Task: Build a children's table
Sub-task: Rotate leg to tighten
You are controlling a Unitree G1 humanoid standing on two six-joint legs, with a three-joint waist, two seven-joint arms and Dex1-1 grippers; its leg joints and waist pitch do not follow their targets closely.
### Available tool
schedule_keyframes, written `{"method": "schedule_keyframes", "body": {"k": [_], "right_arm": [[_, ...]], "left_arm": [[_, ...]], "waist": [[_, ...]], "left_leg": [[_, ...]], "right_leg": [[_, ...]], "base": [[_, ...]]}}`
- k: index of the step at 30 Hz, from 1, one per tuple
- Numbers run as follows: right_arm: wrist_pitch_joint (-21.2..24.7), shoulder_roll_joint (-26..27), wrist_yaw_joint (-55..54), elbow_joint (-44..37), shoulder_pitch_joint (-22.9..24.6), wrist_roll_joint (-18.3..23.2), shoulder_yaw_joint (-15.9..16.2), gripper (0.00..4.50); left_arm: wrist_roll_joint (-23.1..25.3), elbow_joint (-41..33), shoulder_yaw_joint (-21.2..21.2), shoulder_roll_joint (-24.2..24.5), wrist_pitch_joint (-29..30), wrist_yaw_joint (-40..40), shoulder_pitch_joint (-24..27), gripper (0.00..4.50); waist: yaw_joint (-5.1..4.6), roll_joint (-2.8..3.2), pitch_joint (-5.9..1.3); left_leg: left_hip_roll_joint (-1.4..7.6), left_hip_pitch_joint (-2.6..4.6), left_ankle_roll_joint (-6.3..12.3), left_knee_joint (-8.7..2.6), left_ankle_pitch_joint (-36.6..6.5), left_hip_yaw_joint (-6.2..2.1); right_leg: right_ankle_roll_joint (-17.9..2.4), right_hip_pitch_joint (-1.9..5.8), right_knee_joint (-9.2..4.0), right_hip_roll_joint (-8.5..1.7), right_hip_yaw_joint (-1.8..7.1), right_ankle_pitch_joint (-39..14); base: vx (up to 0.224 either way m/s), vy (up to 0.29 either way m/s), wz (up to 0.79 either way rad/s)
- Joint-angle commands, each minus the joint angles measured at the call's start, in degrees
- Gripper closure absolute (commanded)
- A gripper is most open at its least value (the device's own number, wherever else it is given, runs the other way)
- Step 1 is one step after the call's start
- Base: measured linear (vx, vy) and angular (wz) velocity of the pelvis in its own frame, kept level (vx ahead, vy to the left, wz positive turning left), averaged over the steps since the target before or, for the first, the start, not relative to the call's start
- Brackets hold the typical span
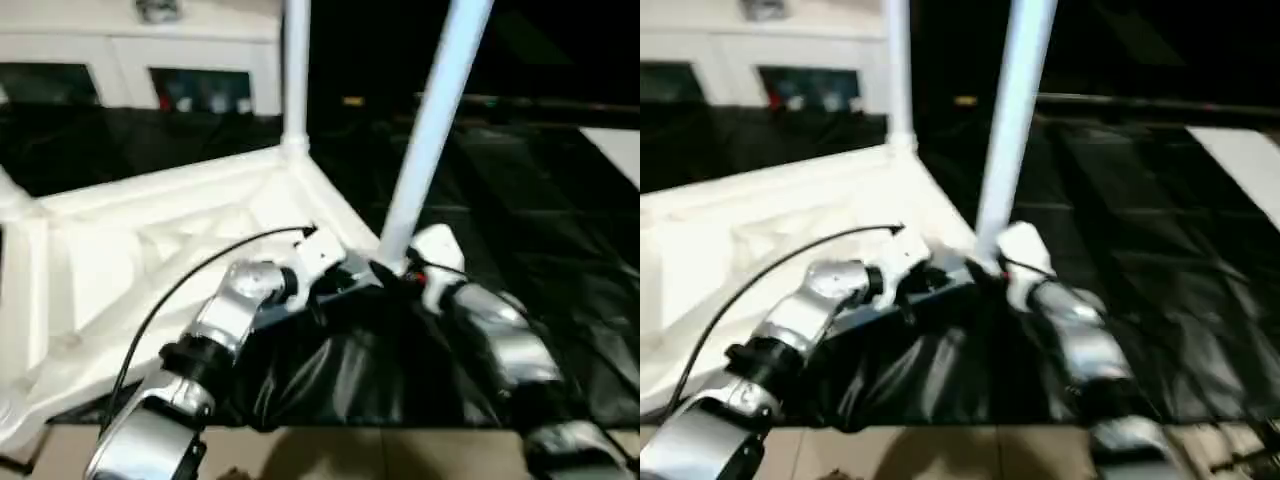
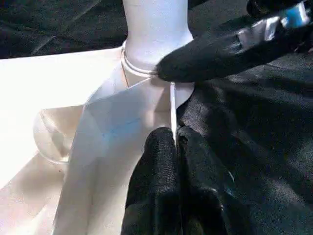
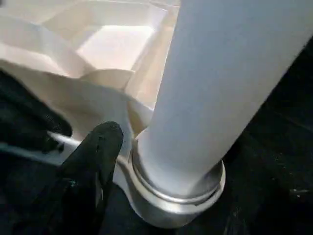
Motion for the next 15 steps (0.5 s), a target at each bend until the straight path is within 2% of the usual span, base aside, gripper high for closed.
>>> {"method": "schedule_keyframes", "body": {"k": [1, 2, 3, 5, 6, 8, 11, 13, 15], "right_arm": [[0.33, -0.45, 6.59, -3.07, 1.79, 1.71, 2.3, 1.13], [0.3, -2.77, 8.53, -4.75, 2.79, 2.9, 1.16, 1.13], [0.39, -4.32, 9.77, -5.72, 3.38, 3.85, 0.22, 1.13], [0.63, -5.8, 10.84, -6.69, 3.92, 4.85, -0.85, 1.13], [1.18, -7.14, 11.78, -7.53, 4.42, 5.99, -2.08, 1.13], [2.04, -8.69, 13.18, -8.56, 5.13, 7.41, -3.43, 1.13], [3.45, -10.75, 15.64, -10.6, 6.49, 9.2, -4.26, 1.13], [5.46, -12.28, 18.45, -13.49, 8.02, 11.12, -4.11, 1.13], [7.69, -13.03, 20.49, -16.39, 9.12, 13.1, -3.76, 1.13]], "left_arm": [[0.09, -0.13, 0.94, 0.45, -1.23, 1.48, -1.65, 4.5], [0.06, -0.1, 0.86, 0.77, -1.57, 0.97, -1.52, 4.5], [0.06, -0.08, 0.77, 0.99, -1.85, 0.66, -1.38, 4.5], [0.03, -0.11, 0.71, 1.21, -2.1, 0.4, -1.19, 4.5], [-0.1, -0.27, 0.61, 1.44, -2.2, 0.03, -0.97, 4.5], [-0.29, -0.47, 0.54, 1.64, -2.2, -0.35, -0.75, 4.5], [-0.58, -0.78, 0.42, 1.86, -2.3, -0.75, -0.53, 4.5], [-0.94, -1.24, 0.19, 2.12, -2.81, -1.26, -0.25, 4.5], [-1.4, -2.04, 0.46, 2.1, -3.35, -1.0, 0.19, 4.5]], "waist": [[0.25, -0.64, -3.69], [0.17, -0.28, -3.67], [0.21, -0.19, -3.96], [0.02, -0.31, -4.07], [-0.04, -0.1, -4.28], [-0.18, -0.24, -4.41], [-0.09, -0.29, -4.19], [-0.08, -0.4, -3.98], [0.07, -0.42, -3.97]], "left_leg": [[2.48, 0.72, 3.77, -3.97, -15.26, -0.14], [2.4, 0.25, 4.24, -4.0, -13.43, 0.08], [2.46, -0.32, 4.86, -3.91, -10.95, -0.1], [2.46, -0.51, 5.77, -3.73, -9.5, -0.05], [2.52, -0.73, 6.26, -3.63, -8.1, -0.19], [2.46, -0.76, 7.17, -3.28, -6.4, -0.11], [2.39, -0.66, 7.65, -3.24, -8.63, 0.09], [2.36, -0.59, 7.27, -3.32, -10.74, 0.11], [2.45, -0.66, 7.2, -3.36, -11.27, 0.05]], "right_leg": [[-11.18, 1.51, -5.51, -2.96, 3.47, -16.73], [-11.65, 1.93, -5.29, -2.79, 3.59, -15.29], [-11.65, 2.52, -4.8, -2.82, 3.54, -12.91], [-12.37, 2.66, -4.47, -2.68, 3.51, -9.55], [-12.87, 2.83, -4.22, -2.71, 3.41, -7.64], [-14.49, 2.78, -3.74, -2.58, 3.47, -3.77], [-14.78, 2.69, -4.03, -2.56, 3.45, -5.22], [-13.62, 2.59, -4.6, -2.58, 3.42, -9.67], [-12.8, 2.66, -4.73, -2.68, 3.45, -11.04]], "base": [[0.0, 0.0, 0.0], [0.0, 0.0, 0.0], [0.0, 0.0, 0.0], [0.0, 0.0, 0.0], [0.0, 0.0, 0.0], [0.0, 0.0, 0.0], [0.0, 0.0, 0.0], [0.0, 0.0, 0.0], [0.0, 0.0, 0.0]]}}
